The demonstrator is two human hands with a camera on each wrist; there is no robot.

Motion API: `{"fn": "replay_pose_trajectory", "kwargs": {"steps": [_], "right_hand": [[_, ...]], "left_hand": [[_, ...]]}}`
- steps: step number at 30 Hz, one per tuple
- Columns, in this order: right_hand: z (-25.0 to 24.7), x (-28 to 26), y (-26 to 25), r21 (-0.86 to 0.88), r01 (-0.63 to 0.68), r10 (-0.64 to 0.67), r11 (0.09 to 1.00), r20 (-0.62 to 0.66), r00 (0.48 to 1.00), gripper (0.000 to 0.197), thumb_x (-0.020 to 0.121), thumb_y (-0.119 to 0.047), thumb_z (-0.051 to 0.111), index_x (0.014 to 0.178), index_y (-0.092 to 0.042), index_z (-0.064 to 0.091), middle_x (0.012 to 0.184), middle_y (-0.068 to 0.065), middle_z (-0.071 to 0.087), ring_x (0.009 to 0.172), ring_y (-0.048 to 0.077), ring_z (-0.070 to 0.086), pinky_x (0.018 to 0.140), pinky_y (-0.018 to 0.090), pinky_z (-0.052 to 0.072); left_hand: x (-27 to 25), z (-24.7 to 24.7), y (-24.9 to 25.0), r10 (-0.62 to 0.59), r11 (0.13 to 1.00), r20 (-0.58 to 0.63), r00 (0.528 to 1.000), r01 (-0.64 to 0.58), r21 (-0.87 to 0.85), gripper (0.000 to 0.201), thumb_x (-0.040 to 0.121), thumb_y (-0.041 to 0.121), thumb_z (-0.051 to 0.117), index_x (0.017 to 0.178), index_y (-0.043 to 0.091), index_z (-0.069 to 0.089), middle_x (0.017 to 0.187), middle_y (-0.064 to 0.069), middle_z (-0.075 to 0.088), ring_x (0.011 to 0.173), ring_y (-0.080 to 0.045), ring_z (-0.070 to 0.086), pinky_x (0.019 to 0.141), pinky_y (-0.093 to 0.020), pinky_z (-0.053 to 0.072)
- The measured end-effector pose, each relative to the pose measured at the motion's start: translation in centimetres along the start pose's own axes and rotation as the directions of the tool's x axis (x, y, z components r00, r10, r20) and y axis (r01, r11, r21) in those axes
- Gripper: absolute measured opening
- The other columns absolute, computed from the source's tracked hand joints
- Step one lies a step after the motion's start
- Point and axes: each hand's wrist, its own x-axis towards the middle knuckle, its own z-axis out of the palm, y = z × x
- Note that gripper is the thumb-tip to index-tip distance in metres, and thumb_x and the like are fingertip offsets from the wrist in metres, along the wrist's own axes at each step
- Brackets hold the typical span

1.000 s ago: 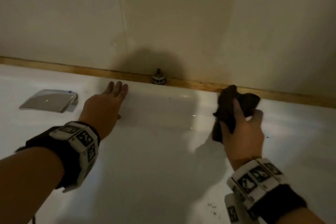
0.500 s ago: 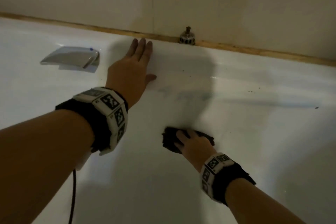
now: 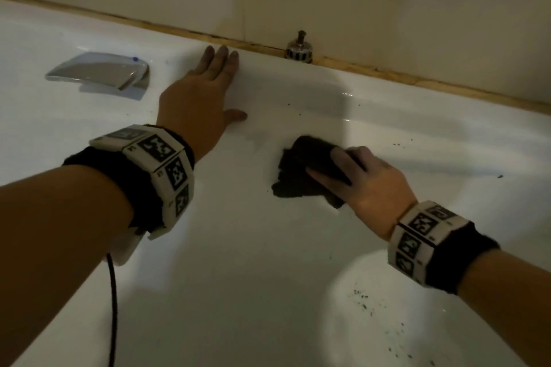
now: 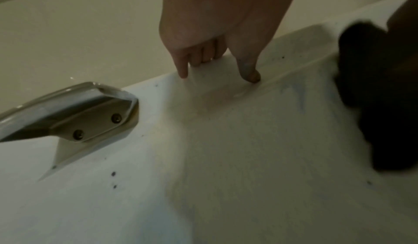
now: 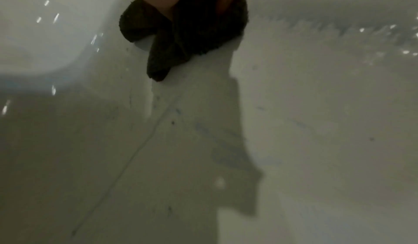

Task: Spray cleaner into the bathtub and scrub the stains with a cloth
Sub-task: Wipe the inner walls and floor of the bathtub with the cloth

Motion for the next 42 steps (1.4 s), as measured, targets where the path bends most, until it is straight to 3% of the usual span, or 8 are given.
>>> {"fn": "replay_pose_trajectory", "kwargs": {"steps": [2, 5, 8, 12, 16, 23, 29, 42], "right_hand": [[0.8, 0.0, -0.1, -0.014, 0.031, -0.031, 0.999, 0.019, 0.999, 0.050, 0.067, -0.015, 0.076, 0.113, -0.017, 0.059, 0.103, 0.014, 0.051, 0.064, 0.031, 0.059, 0.045, 0.031, 0.050], [2.4, -1.1, 0.0, 0.049, 0.037, -0.040, 0.998, 0.067, 0.997, 0.036, 0.086, -0.023, 0.042, 0.111, -0.014, 0.067, 0.095, 0.021, 0.063, 0.058, 0.036, 0.058, 0.048, 0.039, 0.054], [3.9, -2.9, 0.0, 0.044, 0.037, -0.039, 0.998, 0.048, 0.998, 0.032, 0.081, -0.020, 0.061, 0.112, -0.014, 0.056, 0.092, 0.019, 0.062, 0.053, 0.033, 0.057, 0.045, 0.035, 0.053], [5.4, -5.2, -0.1, 0.101, -0.026, 0.017, 0.995, 0.088, 0.996, 0.038, 0.084, -0.030, 0.042, 0.101, -0.007, 0.067, 0.088, 0.020, 0.063, 0.048, 0.034, 0.056, 0.041, 0.035, 0.052], [7.3, -7.2, -0.1, 0.093, -0.003, -0.013, 0.996, 0.172, 0.985, 0.042, 0.084, -0.029, 0.038, 0.097, -0.004, 0.070, 0.087, 0.023, 0.065, 0.046, 0.034, 0.055, 0.044, 0.034, 0.050], [11.6, -11.9, -0.5, -0.065, 0.276, -0.239, 0.959, 0.336, 0.911, 0.043, 0.055, -0.008, 0.072, 0.097, -0.013, 0.074, 0.098, 0.015, 0.067, 0.083, 0.039, 0.065, 0.047, 0.036, 0.053], [14.8, -14.7, -2.7, -0.044, 0.233, -0.180, 0.972, 0.499, 0.848, 0.069, 0.029, -0.017, 0.091, 0.096, -0.014, 0.075, 0.096, 0.018, 0.069, 0.072, 0.039, 0.066, 0.039, 0.034, 0.049], [17.9, -25.2, -6.2, 0.120, -0.059, -0.041, 0.991, 0.690, 0.723, 0.085, 0.018, -0.018, 0.095, 0.100, -0.015, 0.073, 0.095, 0.019, 0.069, 0.067, 0.043, 0.065, 0.034, 0.040, 0.047]], "left_hand": [[-0.8, 0.3, 0.2, 0.035, 0.999, -0.033, 0.999, -0.034, 0.026, 0.077, 0.092, 0.038, 0.051, 0.150, 0.013, 0.008, 0.157, -0.007, 0.004, 0.145, -0.020, 0.007, 0.116, -0.037, 0.013], [-4.5, 3.1, 1.3, 0.233, 0.969, -0.113, 0.966, -0.221, 0.110, 0.068, 0.089, 0.025, 0.057, 0.146, 0.006, 0.025, 0.151, -0.015, 0.025, 0.139, -0.029, 0.029, 0.114, -0.044, 0.018], [-9.3, 7.9, 2.5, 0.359, 0.925, -0.097, 0.928, -0.339, 0.174, 0.063, 0.084, 0.017, 0.056, 0.143, 0.006, 0.035, 0.148, -0.015, 0.033, 0.135, -0.030, 0.036, 0.110, -0.049, 0.028], [-13.8, 12.7, 4.0, 0.187, 0.967, 0.263, 0.947, -0.224, 0.122, 0.082, 0.084, 0.025, 0.063, 0.148, 0.009, 0.013, 0.155, -0.012, 0.014, 0.141, -0.026, 0.024, 0.114, -0.045, 0.022], [-18.3, 17.5, 5.5, -0.054, 0.983, 0.763, 0.644, -0.100, 0.154, 0.101, 0.087, 0.055, 0.051, 0.146, 0.016, -0.021, 0.153, 0.000, -0.025, 0.143, -0.016, -0.016, 0.118, -0.039, -0.005], [-24.2, 24.3, 8.8, -0.028, 0.999, 0.930, 0.368, 0.045, 0.012, 0.118, 0.076, 0.053, 0.068, 0.146, 0.022, -0.022, 0.152, 0.003, -0.030, 0.143, -0.018, -0.016, 0.117, -0.044, -0.003], [-27.7, 26.3, 9.6, -0.079, 0.992, 0.869, 0.488, 0.128, 0.018, 0.109, 0.084, 0.013, 0.065, 0.144, 0.021, -0.025, 0.146, 0.003, -0.039, 0.142, -0.020, -0.022, 0.116, -0.041, 0.003], [-27.5, 26.8, 9.6, -0.105, 0.991, 0.880, 0.464, 0.121, 0.055, 0.120, 0.076, 0.025, 0.074, 0.144, 0.024, -0.025, 0.148, 0.004, -0.035, 0.142, -0.019, -0.021, 0.117, -0.040, 0.005]]}}
